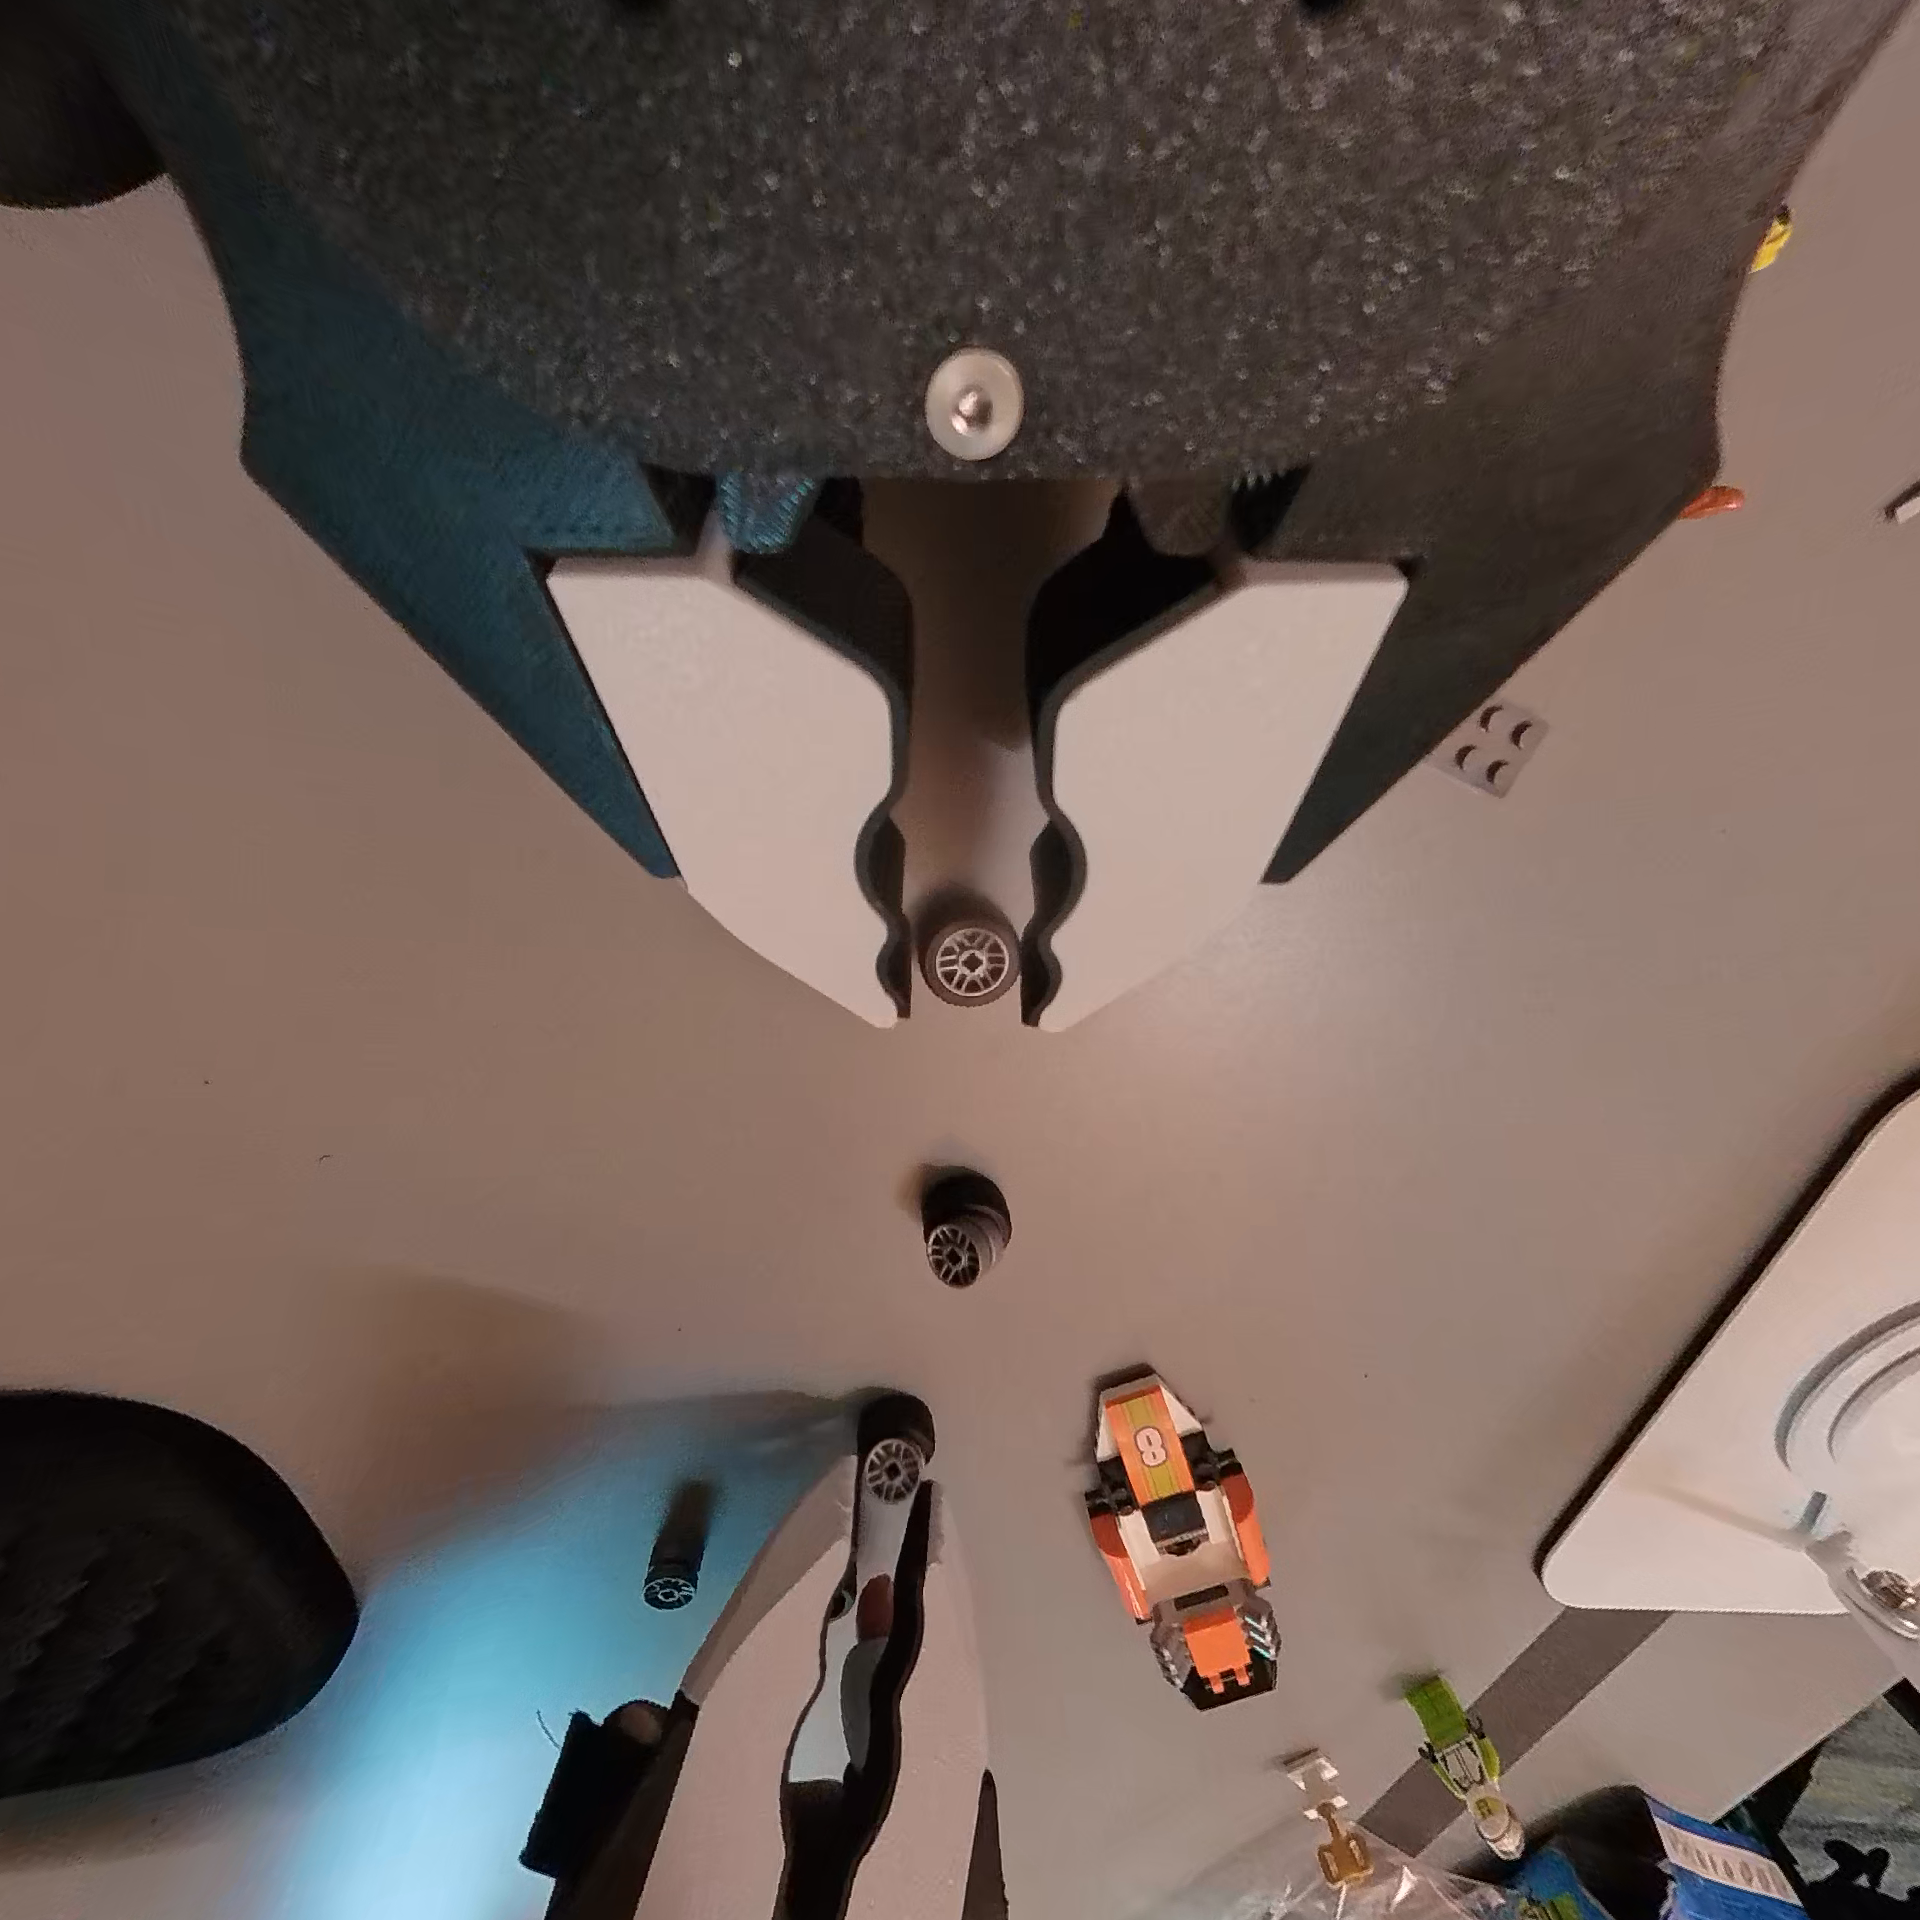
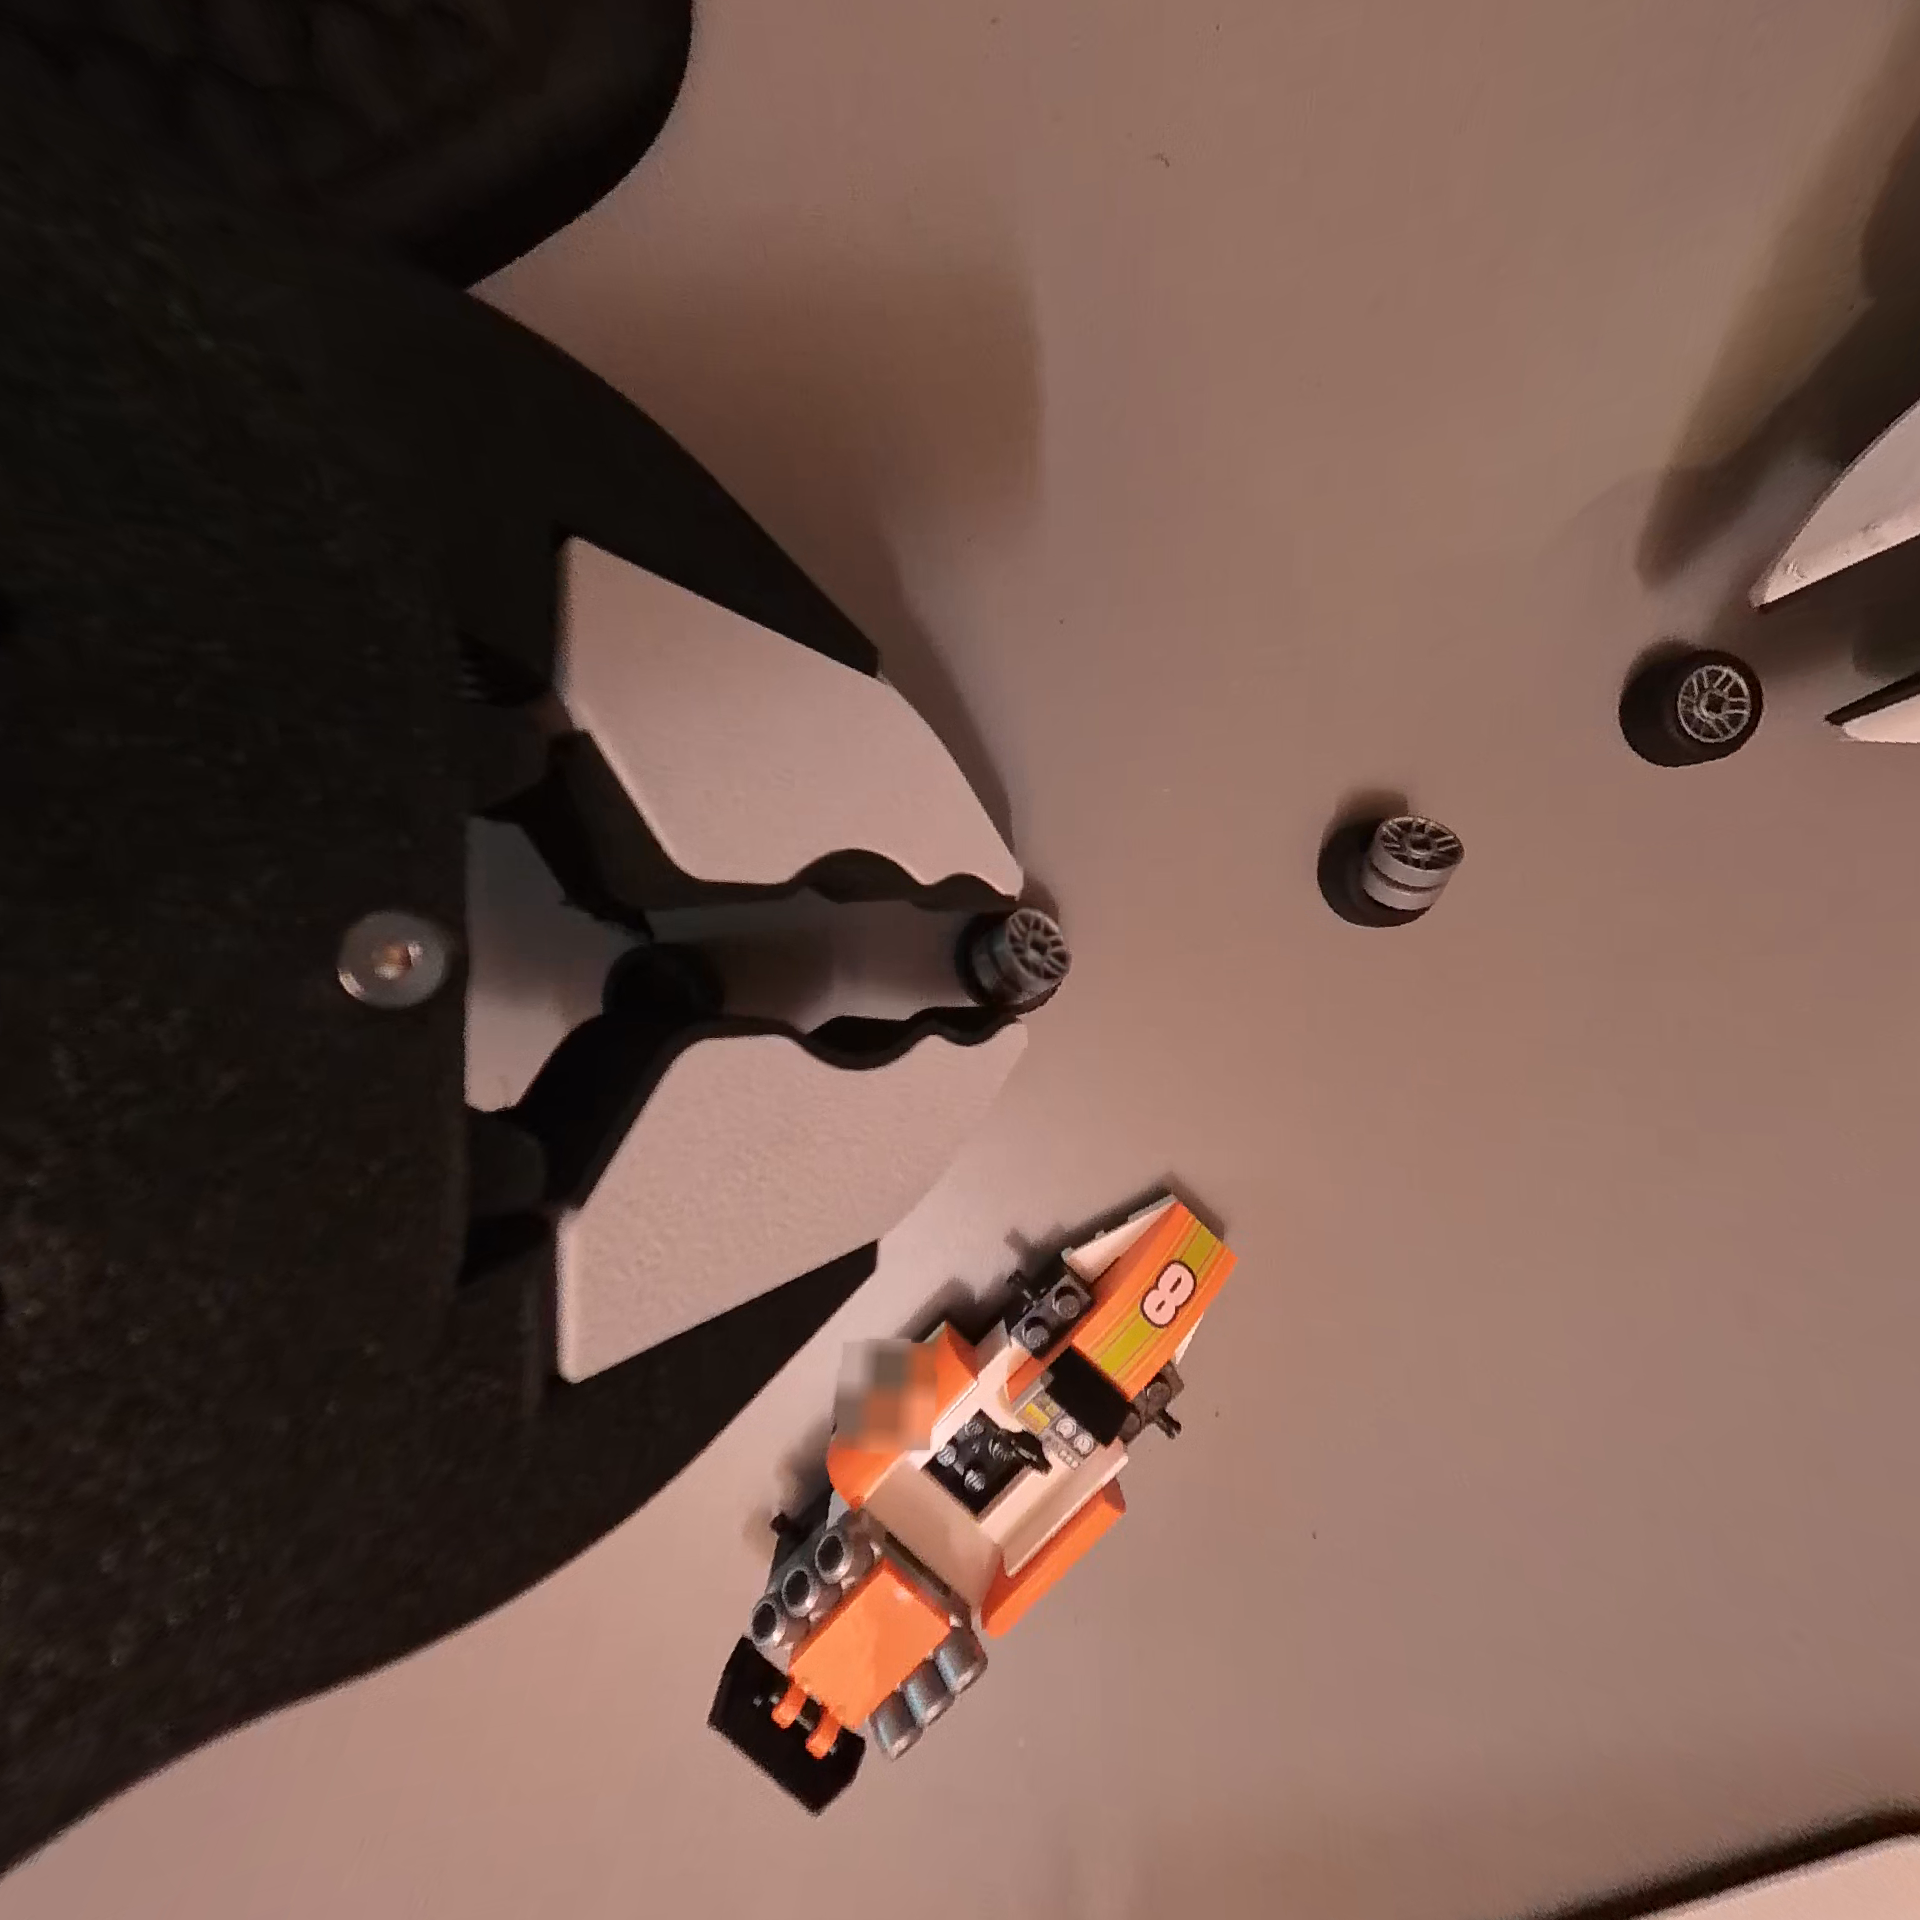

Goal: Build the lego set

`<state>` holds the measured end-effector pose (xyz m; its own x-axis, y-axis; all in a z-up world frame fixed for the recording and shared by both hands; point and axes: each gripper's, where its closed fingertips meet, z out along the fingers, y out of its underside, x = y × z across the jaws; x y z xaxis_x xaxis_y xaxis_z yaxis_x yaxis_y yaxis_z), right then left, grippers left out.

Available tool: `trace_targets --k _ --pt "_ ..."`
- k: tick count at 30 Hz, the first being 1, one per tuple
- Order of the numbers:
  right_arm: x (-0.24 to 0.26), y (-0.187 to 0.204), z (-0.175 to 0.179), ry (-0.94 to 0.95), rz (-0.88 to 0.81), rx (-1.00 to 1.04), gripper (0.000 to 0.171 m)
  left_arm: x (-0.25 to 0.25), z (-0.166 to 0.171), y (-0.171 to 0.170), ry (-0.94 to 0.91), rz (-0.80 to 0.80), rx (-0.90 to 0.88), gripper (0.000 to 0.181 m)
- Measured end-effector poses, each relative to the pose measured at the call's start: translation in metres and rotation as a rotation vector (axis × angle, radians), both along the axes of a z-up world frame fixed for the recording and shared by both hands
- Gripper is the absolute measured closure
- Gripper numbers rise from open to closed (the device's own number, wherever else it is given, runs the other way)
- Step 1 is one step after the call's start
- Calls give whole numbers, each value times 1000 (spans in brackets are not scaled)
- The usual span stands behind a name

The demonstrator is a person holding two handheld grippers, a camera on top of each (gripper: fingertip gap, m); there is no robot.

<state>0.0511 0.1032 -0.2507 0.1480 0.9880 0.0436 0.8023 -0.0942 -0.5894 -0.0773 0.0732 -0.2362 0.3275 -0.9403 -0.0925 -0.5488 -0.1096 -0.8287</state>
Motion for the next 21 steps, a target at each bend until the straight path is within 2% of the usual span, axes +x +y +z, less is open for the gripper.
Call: trace_targets --k 7,11,16,21 --pt "7 1 11 15 -22 30 152 0 0 0 2 0 1 162" --pt "36 -9 20 -9 -72 33 152 -2 2 0 2 6 15 162" --pt "67 -39 9 -38 -146 15 151 -1 6 1 -14 5 19 162" --pt "67 -44 -1 -14 -185 14 151 2 3 -2 -1 -6 19 162"
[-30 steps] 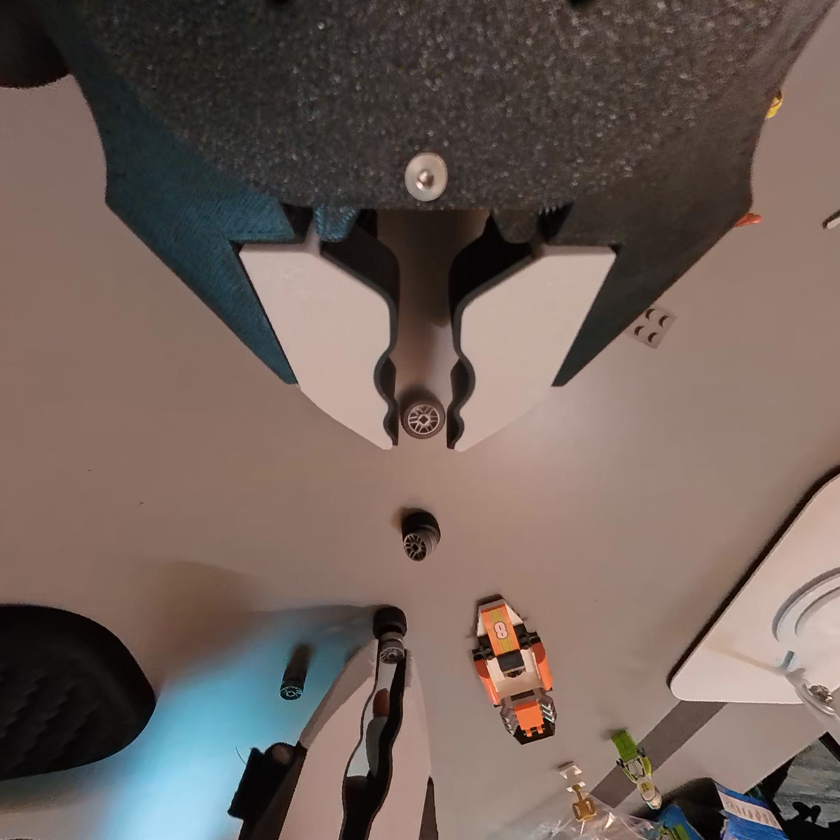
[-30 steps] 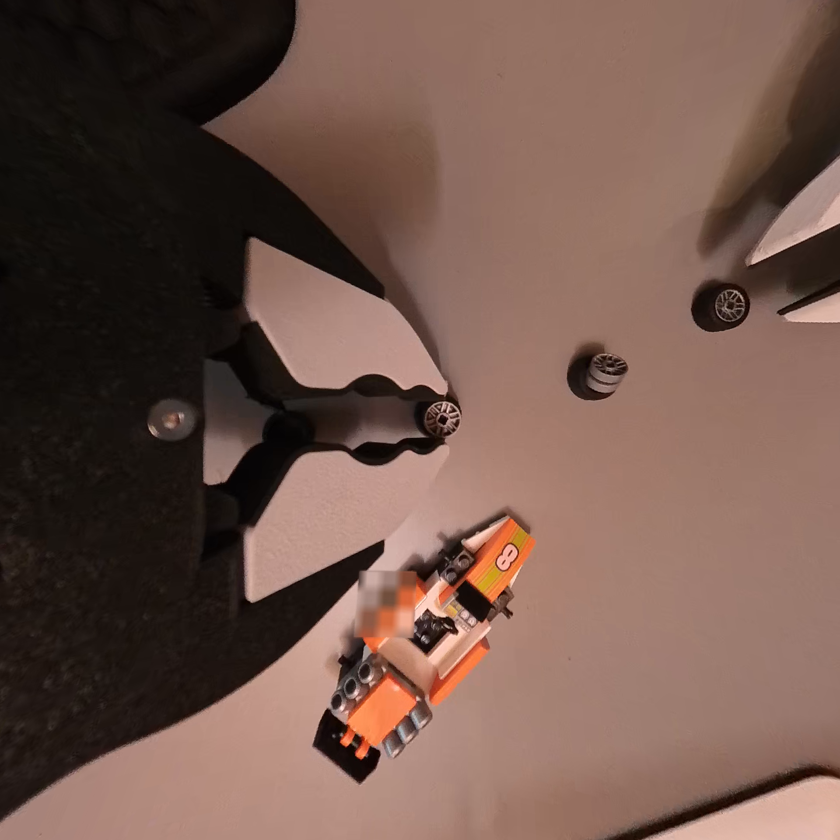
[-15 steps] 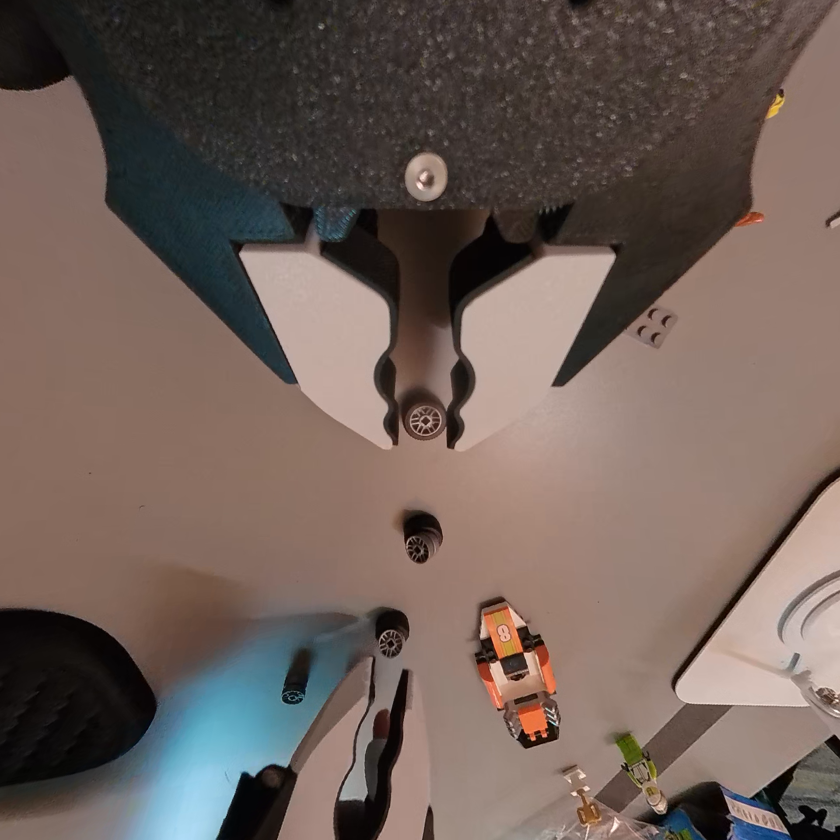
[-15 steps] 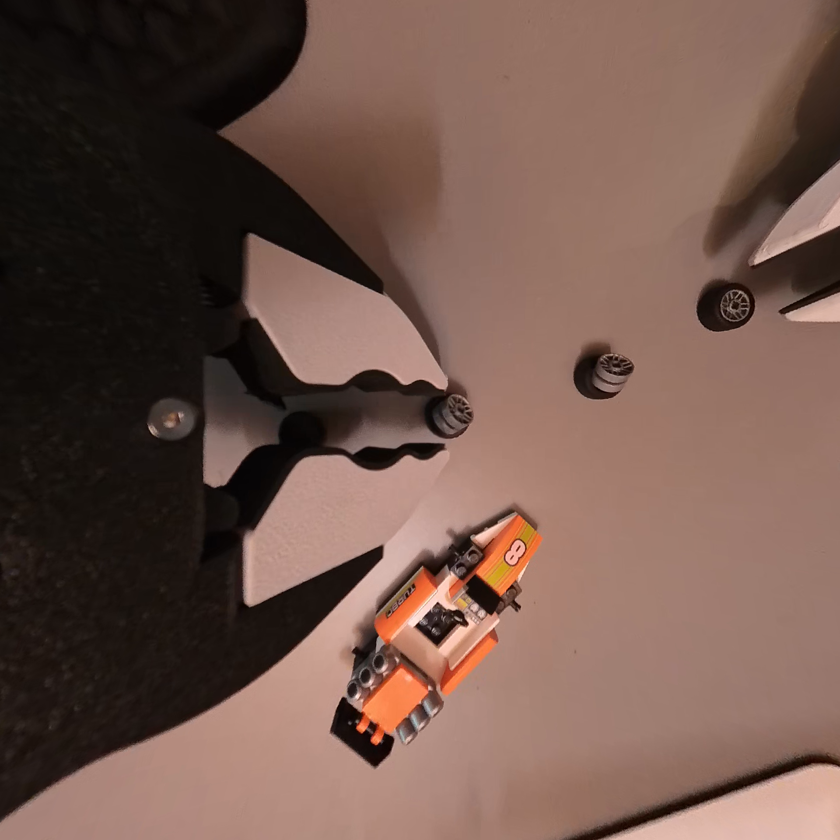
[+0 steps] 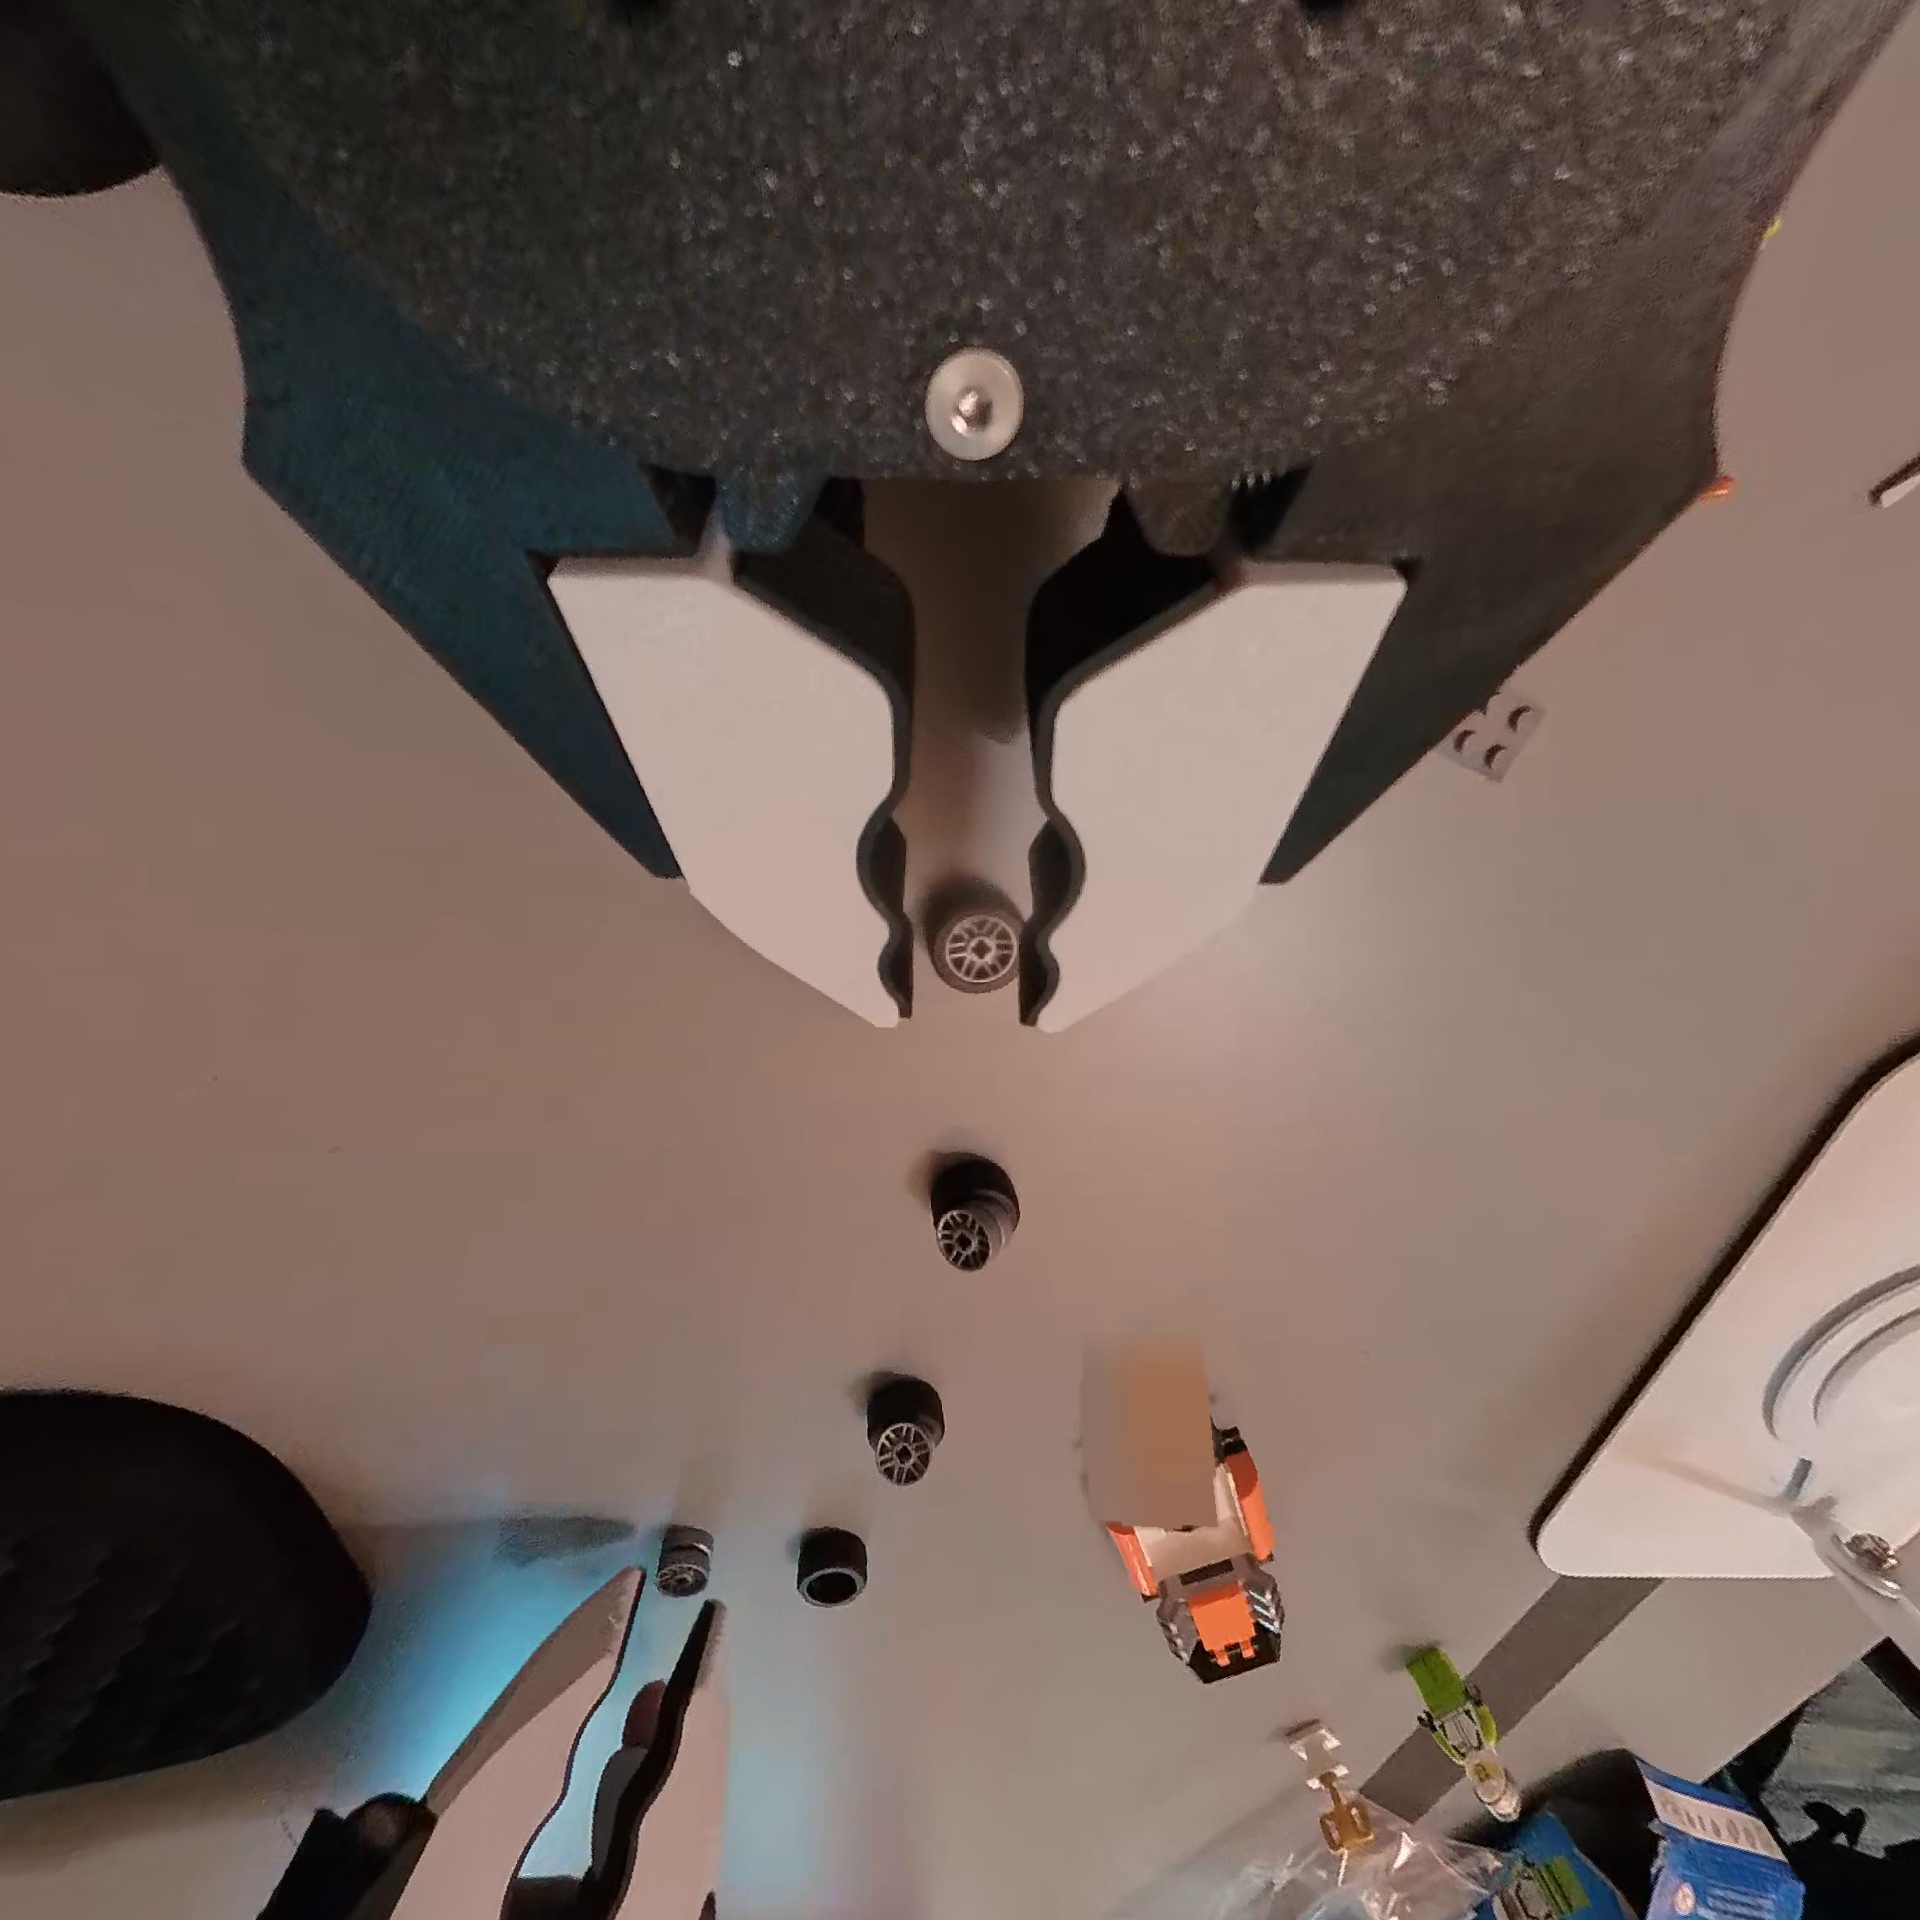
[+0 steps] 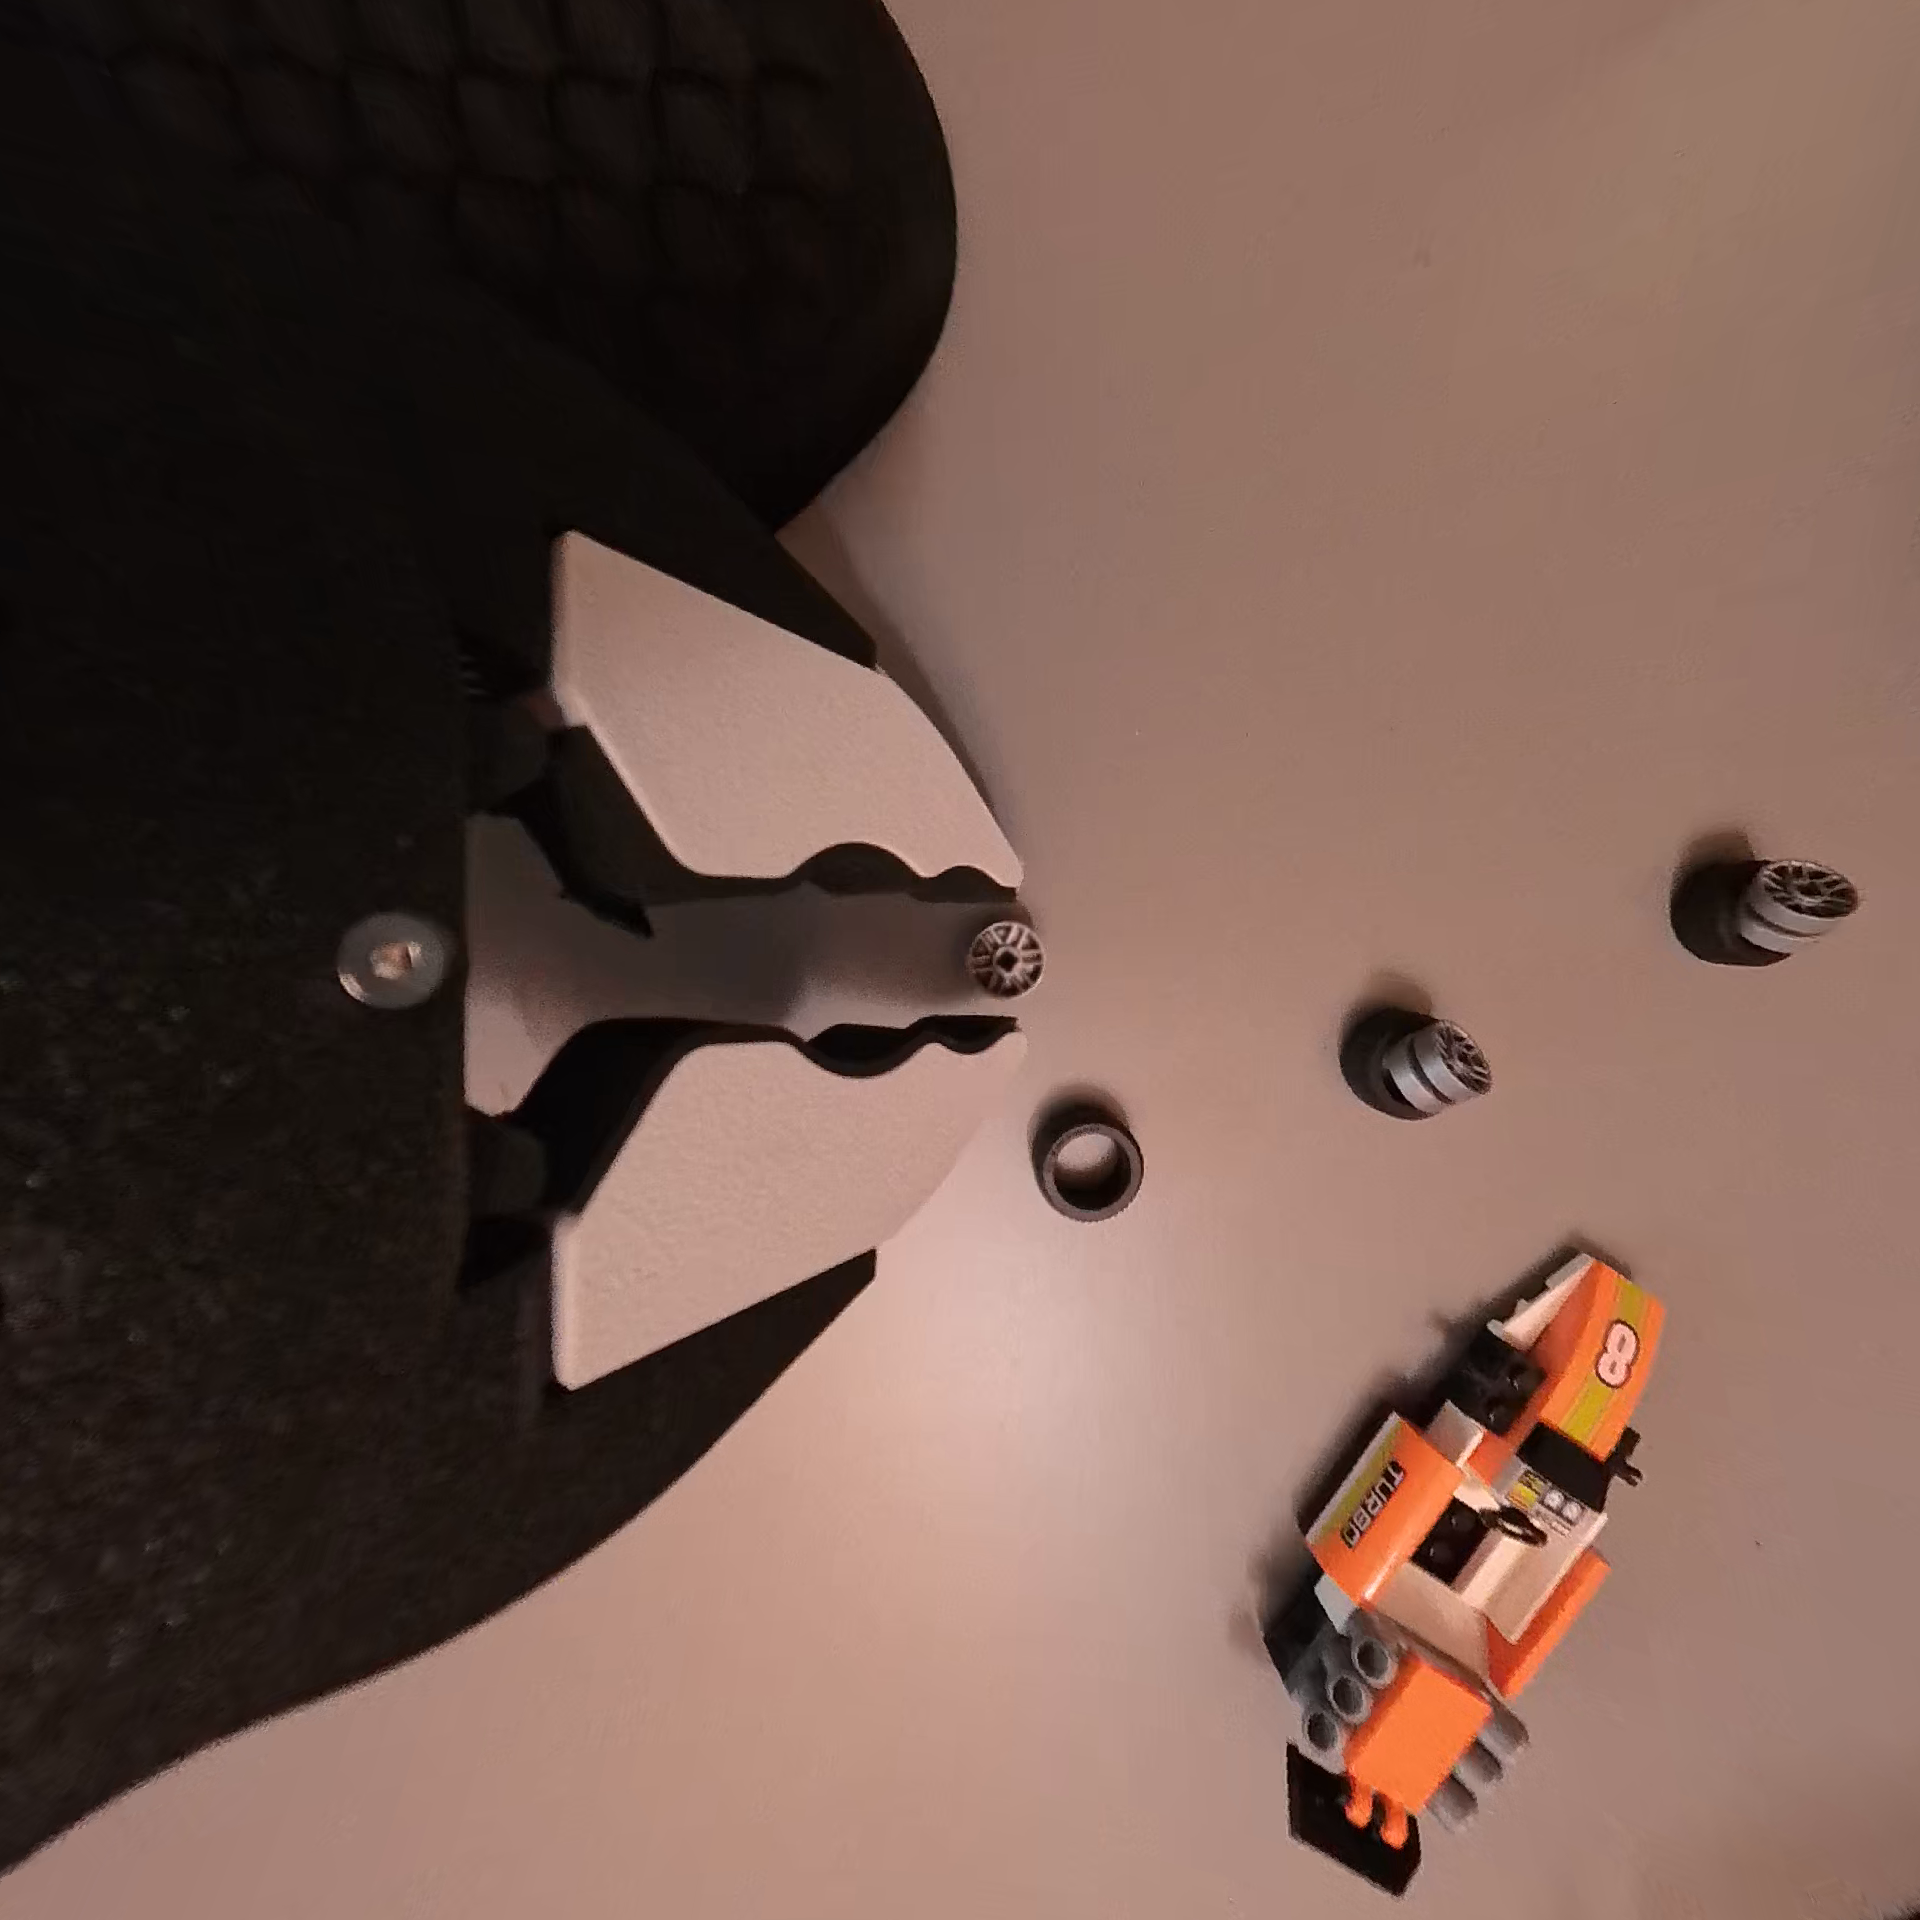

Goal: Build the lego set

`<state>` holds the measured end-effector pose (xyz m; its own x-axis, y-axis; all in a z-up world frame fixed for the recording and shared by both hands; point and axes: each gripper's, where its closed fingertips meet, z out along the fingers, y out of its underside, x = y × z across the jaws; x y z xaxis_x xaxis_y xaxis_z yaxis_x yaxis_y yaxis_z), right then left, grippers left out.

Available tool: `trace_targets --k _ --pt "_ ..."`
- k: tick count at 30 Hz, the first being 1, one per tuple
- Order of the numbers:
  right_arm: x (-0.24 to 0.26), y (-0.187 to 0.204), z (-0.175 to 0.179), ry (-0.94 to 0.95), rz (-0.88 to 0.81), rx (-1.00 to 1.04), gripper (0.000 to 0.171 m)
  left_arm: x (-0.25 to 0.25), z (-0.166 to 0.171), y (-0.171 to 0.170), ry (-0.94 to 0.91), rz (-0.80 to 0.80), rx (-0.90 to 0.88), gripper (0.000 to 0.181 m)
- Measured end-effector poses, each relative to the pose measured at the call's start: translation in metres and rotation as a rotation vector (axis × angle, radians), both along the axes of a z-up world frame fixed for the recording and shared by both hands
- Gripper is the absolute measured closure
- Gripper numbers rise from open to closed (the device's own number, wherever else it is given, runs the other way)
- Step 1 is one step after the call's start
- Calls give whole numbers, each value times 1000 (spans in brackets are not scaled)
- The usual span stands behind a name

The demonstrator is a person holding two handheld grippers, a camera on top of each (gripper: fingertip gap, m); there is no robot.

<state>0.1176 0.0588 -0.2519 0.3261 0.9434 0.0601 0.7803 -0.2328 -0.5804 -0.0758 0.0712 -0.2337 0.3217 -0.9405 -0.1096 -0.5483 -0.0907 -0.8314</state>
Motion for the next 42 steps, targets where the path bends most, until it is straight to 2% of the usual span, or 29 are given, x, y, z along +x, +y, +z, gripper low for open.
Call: trace_targets --k 7,11,15,37,42 --pt "-3 6 0 16 -9 -1 156 -2 2 1 -4 8 7 163" --pt "-2 35 14 46 -53 64 156 -1 1 0 2 4 6 163" --pt "-2 47 7 34 -48 41 156 -2 4 1 -5 12 15 163" --pt "-5 44 2 49 -25 13 154 -2 2 0 0 7 11 163" --pt "-10 44 16 84 -24 41 149 -1 3 0 -4 6 13 163"
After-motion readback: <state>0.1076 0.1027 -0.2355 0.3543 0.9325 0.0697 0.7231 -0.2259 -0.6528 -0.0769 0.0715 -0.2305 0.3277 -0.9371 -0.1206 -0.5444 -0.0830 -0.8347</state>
